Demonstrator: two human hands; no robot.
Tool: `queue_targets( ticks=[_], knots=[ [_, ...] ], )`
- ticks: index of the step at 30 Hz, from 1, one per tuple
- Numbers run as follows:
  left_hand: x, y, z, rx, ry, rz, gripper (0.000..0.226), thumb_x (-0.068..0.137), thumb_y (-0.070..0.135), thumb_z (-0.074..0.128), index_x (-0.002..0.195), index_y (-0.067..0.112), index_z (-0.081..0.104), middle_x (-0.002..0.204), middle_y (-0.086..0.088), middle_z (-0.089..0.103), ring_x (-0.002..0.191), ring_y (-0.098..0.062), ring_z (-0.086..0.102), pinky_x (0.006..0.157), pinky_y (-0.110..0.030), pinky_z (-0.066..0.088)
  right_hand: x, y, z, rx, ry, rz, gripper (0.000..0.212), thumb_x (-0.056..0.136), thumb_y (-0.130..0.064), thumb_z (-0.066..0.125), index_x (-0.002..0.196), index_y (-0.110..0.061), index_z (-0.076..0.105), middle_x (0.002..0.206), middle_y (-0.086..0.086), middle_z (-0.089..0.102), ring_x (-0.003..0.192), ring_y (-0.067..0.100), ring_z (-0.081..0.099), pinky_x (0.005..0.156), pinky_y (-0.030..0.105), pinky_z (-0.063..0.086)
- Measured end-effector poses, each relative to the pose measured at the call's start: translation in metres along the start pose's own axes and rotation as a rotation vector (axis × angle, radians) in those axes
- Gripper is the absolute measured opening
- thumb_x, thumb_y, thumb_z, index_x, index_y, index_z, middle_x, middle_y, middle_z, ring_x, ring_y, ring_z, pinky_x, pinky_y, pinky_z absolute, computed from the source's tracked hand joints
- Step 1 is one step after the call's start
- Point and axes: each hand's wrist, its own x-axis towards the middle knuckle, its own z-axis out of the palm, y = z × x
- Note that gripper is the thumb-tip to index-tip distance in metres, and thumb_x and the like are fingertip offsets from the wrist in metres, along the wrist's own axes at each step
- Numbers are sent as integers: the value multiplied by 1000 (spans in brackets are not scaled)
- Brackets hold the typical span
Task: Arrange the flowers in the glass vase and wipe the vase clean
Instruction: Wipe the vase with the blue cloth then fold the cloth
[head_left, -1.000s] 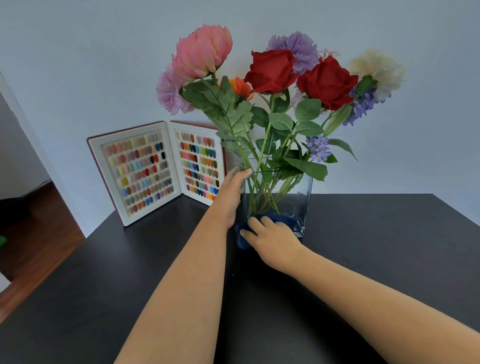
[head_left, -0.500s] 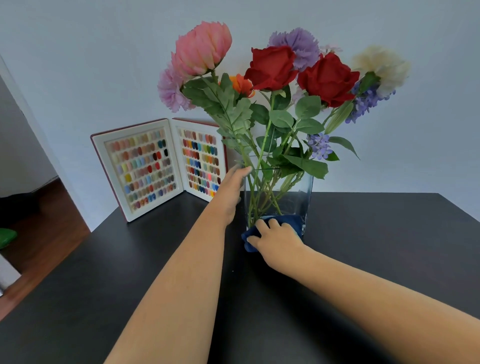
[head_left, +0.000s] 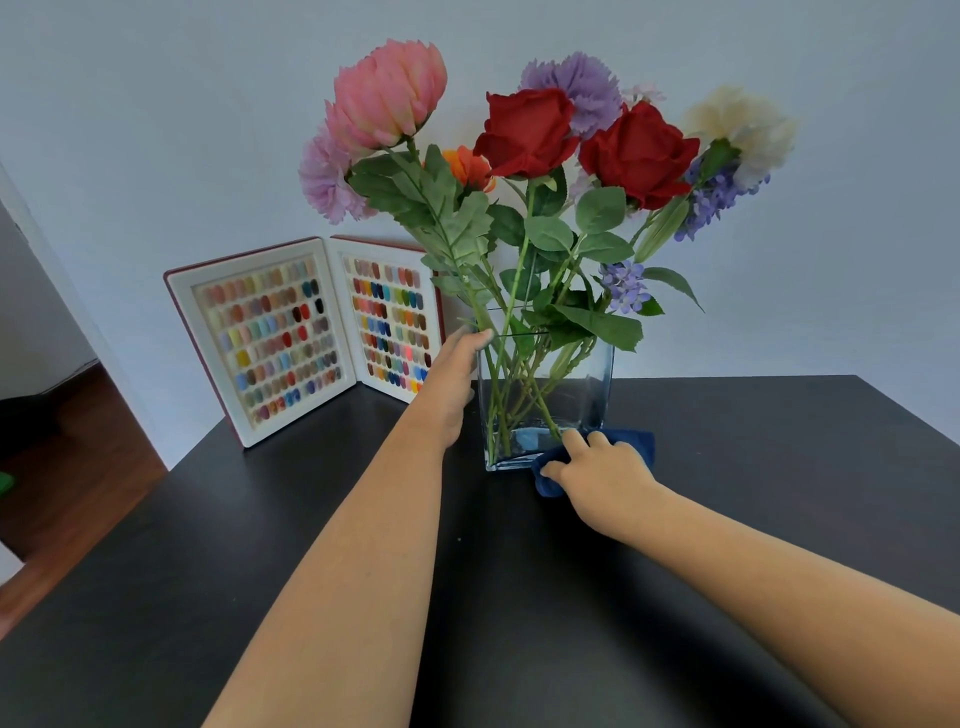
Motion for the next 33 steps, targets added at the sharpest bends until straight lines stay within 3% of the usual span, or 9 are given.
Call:
queue_targets(
  ticks=[15, 21, 24, 29, 31, 33],
  knots=[
    [1, 2, -1, -14, -20, 14, 101, 59, 64, 61, 149, 21, 42, 154, -5, 46, 145, -25, 37, 120, -53, 22, -19, 23, 2, -11, -15, 97, 46, 94, -22, 51, 140, -27, 42, 137, 11, 37, 115, 29, 47, 81, 38, 50],
    [1, 1, -1, -24, -30, 15, 102, 61, 65, 61, 150, 20, 40, 155, -5, 45, 145, -25, 37, 120, -53, 23, -30, 35, -2, -5, -45, 174, 42, 94, -18, 51, 135, -21, 47, 132, 10, 36, 111, 28, 48, 71, 35, 51],
    [3, -2, -2, -40, -33, 31, 100, 64, 65, 62, 149, 19, 39, 154, -6, 46, 144, -27, 37, 119, -55, 23, -35, 43, -15, 153, 120, 266, 43, 90, -12, 50, 132, -19, 49, 124, 9, 37, 102, 27, 51, 62, 34, 46],
    [3, -3, -1, -55, -35, 32, 98, 65, 64, 61, 150, 20, 39, 154, -7, 45, 145, -28, 36, 119, -56, 24, -33, 56, -41, 508, 741, 280, 35, 81, 3, 56, 115, -5, 60, 97, 16, 45, 58, 27, 39, 47, 32, 39],
    [2, -2, -1, -57, -33, 35, 99, 65, 64, 61, 150, 19, 39, 154, -7, 45, 145, -28, 36, 119, -56, 24, -27, 56, -39, 532, 845, 253, 31, 78, 7, 59, 108, -1, 61, 94, 18, 46, 56, 30, 42, 44, 33, 42],
    [2, -1, -1, -56, -30, 35, 100, 64, 64, 61, 150, 18, 39, 154, -7, 46, 145, -28, 37, 119, -55, 24, -19, 53, -32, 544, 830, 244, 41, 78, 7, 61, 118, -2, 61, 95, 20, 48, 59, 33, 47, 46, 34, 44]
  ],
)
